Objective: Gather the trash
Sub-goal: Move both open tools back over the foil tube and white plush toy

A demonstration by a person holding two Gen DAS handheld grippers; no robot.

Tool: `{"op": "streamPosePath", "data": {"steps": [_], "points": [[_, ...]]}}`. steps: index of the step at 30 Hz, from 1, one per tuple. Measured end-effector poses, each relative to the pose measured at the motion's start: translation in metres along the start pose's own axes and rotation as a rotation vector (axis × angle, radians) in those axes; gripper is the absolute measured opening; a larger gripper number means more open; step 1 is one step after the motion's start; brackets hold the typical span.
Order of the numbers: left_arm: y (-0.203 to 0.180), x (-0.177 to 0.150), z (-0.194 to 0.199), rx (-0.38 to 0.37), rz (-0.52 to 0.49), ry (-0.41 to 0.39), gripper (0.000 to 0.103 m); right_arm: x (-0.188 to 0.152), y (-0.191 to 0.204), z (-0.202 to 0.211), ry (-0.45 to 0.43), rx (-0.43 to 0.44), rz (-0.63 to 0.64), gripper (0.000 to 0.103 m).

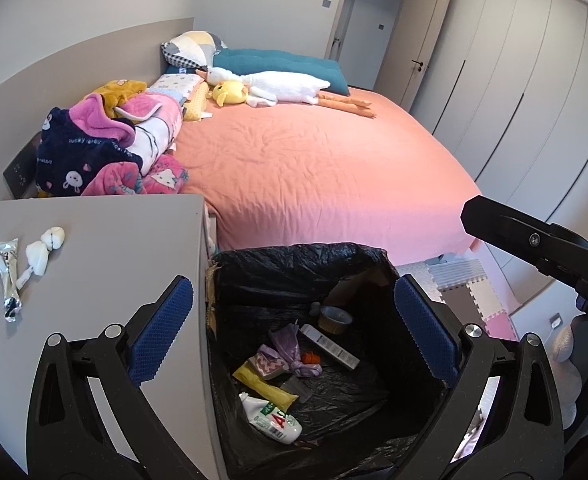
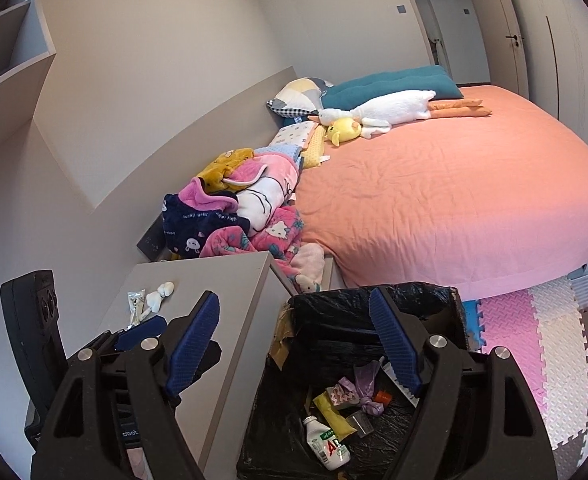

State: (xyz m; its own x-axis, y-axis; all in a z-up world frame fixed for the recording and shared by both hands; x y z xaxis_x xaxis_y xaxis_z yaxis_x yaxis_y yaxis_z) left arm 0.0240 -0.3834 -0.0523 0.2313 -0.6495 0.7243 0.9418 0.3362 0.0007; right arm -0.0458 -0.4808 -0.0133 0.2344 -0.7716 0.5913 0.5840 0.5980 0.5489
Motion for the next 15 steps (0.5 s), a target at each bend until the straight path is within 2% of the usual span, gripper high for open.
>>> {"op": "streamPosePath", "data": {"steps": [15], "points": [[0.058, -0.025, 0.018, 0.102, 0.098, 0.009, 0.097, -0.023, 0.051, -0.036, 0.079, 0.060, 0.077, 0.078]]}}
Point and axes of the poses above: each gripper's, at about its wrist camera, not at the fingertips, and z roughly against the way its jaws point, y to its left, x to its top, the point moved 10 cm from there along -z, roughly the way its jaws point, and after that the axes turned 15 degrees about -z, right-handed, at the moved point
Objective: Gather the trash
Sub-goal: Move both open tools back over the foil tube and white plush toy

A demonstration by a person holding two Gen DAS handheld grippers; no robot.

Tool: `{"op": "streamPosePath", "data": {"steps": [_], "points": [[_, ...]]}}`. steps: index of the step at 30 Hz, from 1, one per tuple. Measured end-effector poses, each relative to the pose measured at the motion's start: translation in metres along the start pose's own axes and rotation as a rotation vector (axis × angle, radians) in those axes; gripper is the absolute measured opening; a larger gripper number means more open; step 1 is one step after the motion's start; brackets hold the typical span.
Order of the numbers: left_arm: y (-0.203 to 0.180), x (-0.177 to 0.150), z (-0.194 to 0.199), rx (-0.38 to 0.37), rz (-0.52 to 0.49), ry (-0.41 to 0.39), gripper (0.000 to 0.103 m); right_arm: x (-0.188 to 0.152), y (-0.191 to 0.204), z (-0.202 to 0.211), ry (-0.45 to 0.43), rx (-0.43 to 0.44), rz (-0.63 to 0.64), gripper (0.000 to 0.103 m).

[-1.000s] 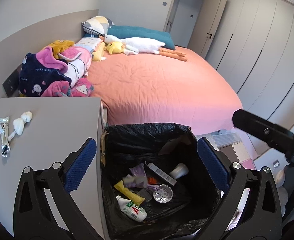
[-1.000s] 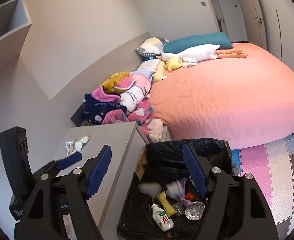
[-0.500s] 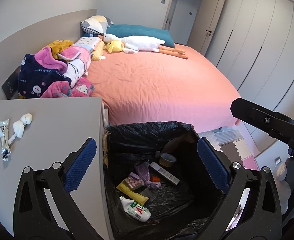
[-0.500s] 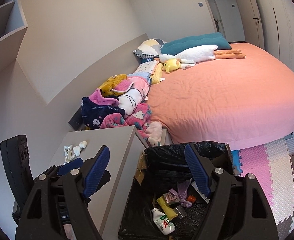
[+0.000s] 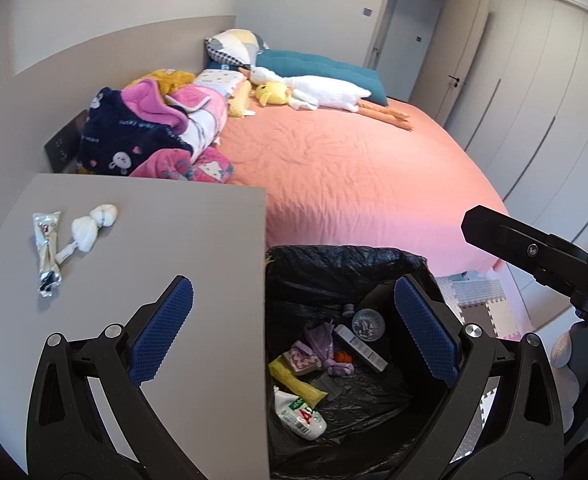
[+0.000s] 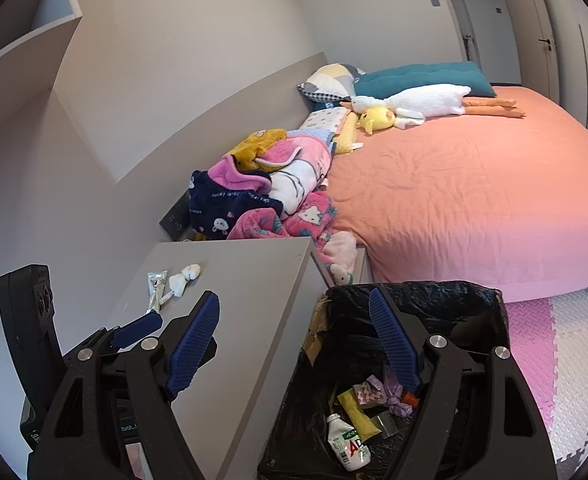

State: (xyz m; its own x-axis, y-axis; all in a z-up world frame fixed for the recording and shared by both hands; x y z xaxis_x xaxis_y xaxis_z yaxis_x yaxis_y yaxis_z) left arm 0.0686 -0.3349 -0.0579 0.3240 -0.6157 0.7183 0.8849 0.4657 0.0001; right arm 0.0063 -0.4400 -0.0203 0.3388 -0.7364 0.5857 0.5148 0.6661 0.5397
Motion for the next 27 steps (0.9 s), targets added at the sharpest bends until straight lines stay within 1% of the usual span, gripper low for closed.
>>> {"op": "streamPosePath", "data": {"steps": [9, 16, 27], "points": [[0.054, -0.022, 0.010, 0.081, 0.094, 0.015, 0.097, -0.018, 0.036, -0.036, 0.065, 0.025, 0.055, 0.078], [0.088, -0.039, 0.014, 0.117, 0.149, 0.030, 0.097, -0.032, 0.062, -0.065, 0.120, 0.047, 0.084, 0.078], [0.145, -0.062, 0.013, 0.182, 0.242, 0.052, 0.097, -0.050, 0.099, -0.111, 0.182, 0.055, 0.134, 0.078]]}}
Point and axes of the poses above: each gripper's, at about its wrist camera, not at the fingertips, and z roughly against the way its jaws point, y to its left, x to its top, the point moved 10 cm from there along -z, roughly the way its jaws point, and after that the axes turned 15 degrees about -z, right-handed, at the moved point
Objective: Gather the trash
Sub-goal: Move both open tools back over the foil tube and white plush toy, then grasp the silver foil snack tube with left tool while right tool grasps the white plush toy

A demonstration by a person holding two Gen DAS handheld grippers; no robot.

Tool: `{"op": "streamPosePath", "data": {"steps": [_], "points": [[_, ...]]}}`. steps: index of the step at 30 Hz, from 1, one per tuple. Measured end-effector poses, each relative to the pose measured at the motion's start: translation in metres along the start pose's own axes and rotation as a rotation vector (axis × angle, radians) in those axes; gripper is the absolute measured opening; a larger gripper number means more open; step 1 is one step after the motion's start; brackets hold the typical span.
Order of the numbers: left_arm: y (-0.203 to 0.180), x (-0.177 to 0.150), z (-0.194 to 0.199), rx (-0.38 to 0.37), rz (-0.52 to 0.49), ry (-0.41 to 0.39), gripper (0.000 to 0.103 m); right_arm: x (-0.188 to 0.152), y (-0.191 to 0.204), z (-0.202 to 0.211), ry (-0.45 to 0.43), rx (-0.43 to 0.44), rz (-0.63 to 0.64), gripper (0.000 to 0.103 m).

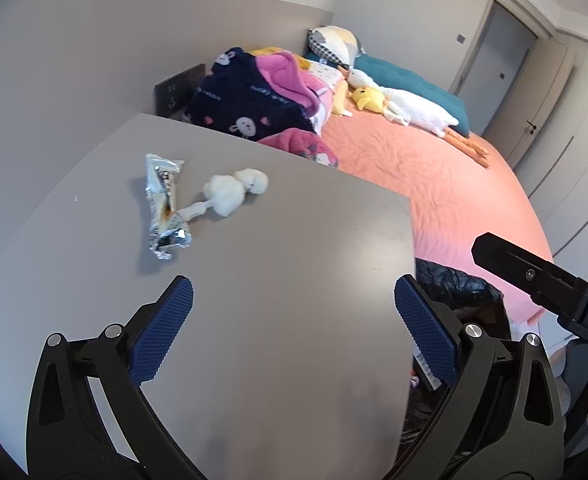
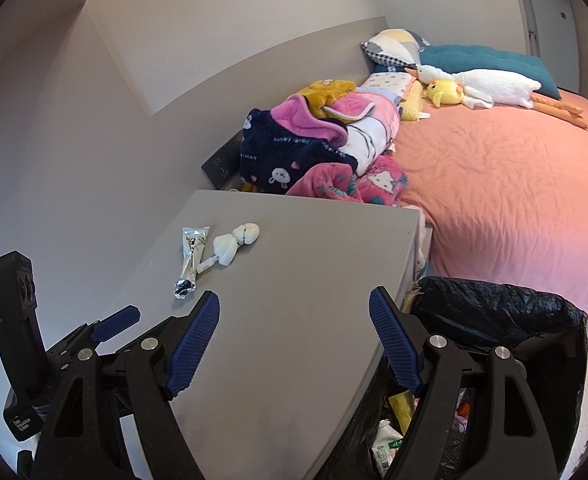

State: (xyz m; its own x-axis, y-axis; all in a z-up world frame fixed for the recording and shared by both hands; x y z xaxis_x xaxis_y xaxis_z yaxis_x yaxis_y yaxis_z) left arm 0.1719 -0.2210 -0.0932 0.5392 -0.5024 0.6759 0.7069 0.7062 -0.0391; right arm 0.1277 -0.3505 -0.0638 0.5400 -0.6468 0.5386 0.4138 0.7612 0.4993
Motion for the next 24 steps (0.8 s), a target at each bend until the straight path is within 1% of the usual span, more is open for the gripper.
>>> {"op": "streamPosePath", "data": {"steps": [4, 6, 8, 9, 11, 17, 24], "points": [[0.020, -0.001, -0.005, 0.021, 0.022, 0.007, 0.093, -0.001, 0.011, -0.018, 0.020, 0.004, 0.013, 0.078], [0.029, -0.001, -0.007, 0.032, 0.035, 0.007, 0.088, -0.002, 0.016, -0.028, 0.034, 0.007, 0.021, 0.078], [0.039, -0.002, -0.011, 0.029, 0.060, 0.013, 0.079, -0.003, 0.020, -0.037, 0.045, 0.007, 0.025, 0.078], [0.043, -0.003, -0.012, 0.031, 0.070, 0.016, 0.076, -0.004, 0.022, -0.042, 0.049, 0.006, 0.026, 0.077], [0.054, -0.003, -0.016, 0.033, 0.094, 0.022, 0.069, -0.004, 0.027, -0.050, 0.064, 0.014, 0.031, 0.071], [0.083, -0.001, -0.028, 0.060, 0.127, 0.032, 0.065, -0.005, 0.041, -0.078, 0.099, 0.021, 0.045, 0.066], [0.108, 0.001, -0.045, 0.082, 0.146, 0.052, 0.064, -0.005, 0.052, -0.108, 0.124, 0.017, 0.051, 0.066]]}}
Point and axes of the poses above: each gripper's, at about its wrist camera, not at the fingertips, and z roughly against the way its jaws point, y to its left, x to its top, the point moved 10 cm from there along -z, roughly the way its jaws point, and after that the axes turned 15 degrees about -z, right-handed, at the moved point
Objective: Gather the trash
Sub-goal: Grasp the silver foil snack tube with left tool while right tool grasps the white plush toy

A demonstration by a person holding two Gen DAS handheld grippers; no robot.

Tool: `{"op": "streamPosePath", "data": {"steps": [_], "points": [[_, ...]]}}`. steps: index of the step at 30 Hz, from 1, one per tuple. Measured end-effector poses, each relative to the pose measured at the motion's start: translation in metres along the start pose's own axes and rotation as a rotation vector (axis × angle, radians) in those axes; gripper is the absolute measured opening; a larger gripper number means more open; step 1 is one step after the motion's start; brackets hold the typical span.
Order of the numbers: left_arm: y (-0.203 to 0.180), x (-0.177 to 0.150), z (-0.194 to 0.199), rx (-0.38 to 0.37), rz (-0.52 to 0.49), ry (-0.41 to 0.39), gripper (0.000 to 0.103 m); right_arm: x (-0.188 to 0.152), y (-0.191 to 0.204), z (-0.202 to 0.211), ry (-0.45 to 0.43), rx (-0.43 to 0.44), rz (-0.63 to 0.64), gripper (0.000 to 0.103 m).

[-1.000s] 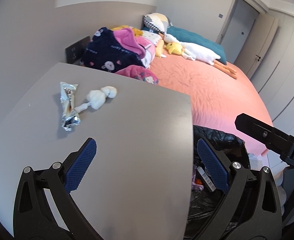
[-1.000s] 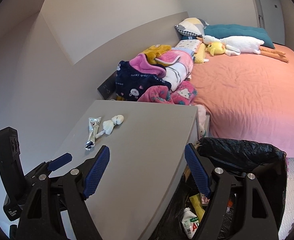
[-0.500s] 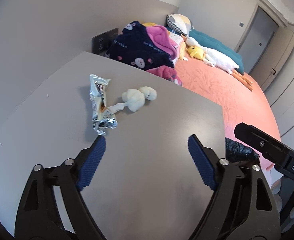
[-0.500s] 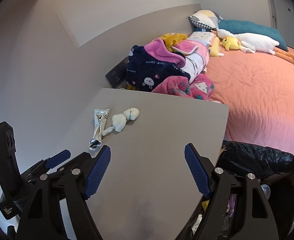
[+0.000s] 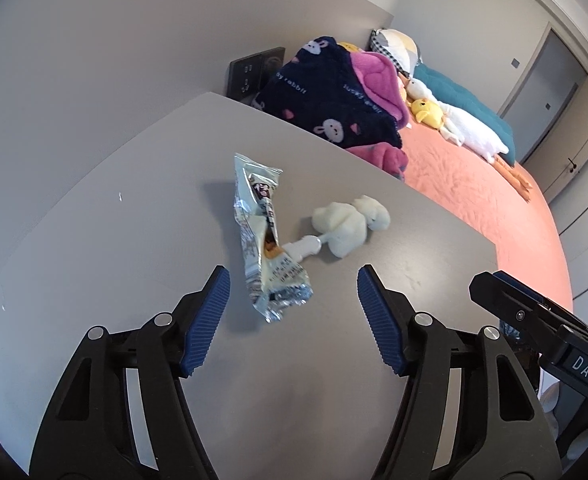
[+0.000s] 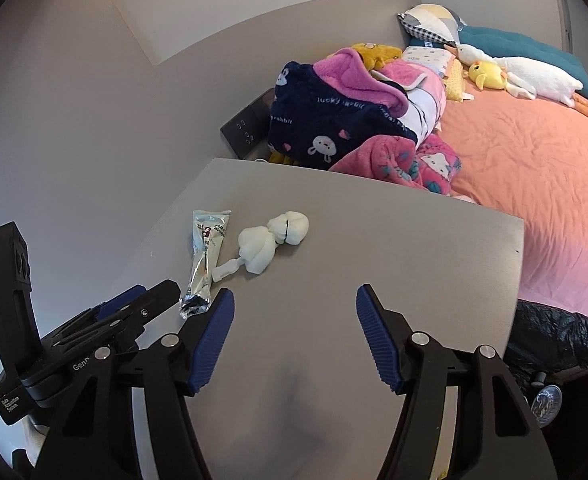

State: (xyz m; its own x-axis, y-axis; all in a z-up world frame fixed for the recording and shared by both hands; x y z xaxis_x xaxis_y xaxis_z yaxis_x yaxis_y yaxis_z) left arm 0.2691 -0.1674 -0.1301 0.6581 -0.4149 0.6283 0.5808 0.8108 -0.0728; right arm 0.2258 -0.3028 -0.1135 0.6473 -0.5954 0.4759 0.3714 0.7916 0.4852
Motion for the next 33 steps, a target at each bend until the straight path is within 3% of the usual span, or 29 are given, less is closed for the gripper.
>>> {"op": "streamPosePath", "data": {"steps": [16, 27, 31, 33], "points": [[0.036, 0.014, -0.054, 0.032, 0.013, 0.058, 0.064, 0.016, 0.008, -0.058, 0.038, -0.019, -0.017, 0.066], [0.050, 0.017, -0.077, 0.080, -0.035, 0.090, 0.051, 0.021, 0.013, -0.089, 0.063, -0.029, -0.061, 0.066], [0.057, 0.019, -0.077, 0.109, -0.035, 0.081, 0.036, 0.025, 0.015, -0.099, 0.070, -0.034, -0.083, 0.066], [0.059, 0.019, -0.077, 0.104, -0.026, 0.071, 0.034, 0.026, 0.016, -0.105, 0.070, -0.043, -0.089, 0.066]]}}
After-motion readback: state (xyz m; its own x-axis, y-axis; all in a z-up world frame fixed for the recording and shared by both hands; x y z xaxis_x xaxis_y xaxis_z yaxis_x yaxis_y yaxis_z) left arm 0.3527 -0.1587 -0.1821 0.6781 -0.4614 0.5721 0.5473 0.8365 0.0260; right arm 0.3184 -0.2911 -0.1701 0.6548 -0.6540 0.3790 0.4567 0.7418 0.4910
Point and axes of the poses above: each gripper's, at about its wrist camera, not at the fingertips, and z roughly against the way its jaws point, y to its left, x to its top, the point moved 10 cm from there along -z, roughly the way its jaws point, and after that the axes turned 15 degrees about -z, right-handed, at the moved point
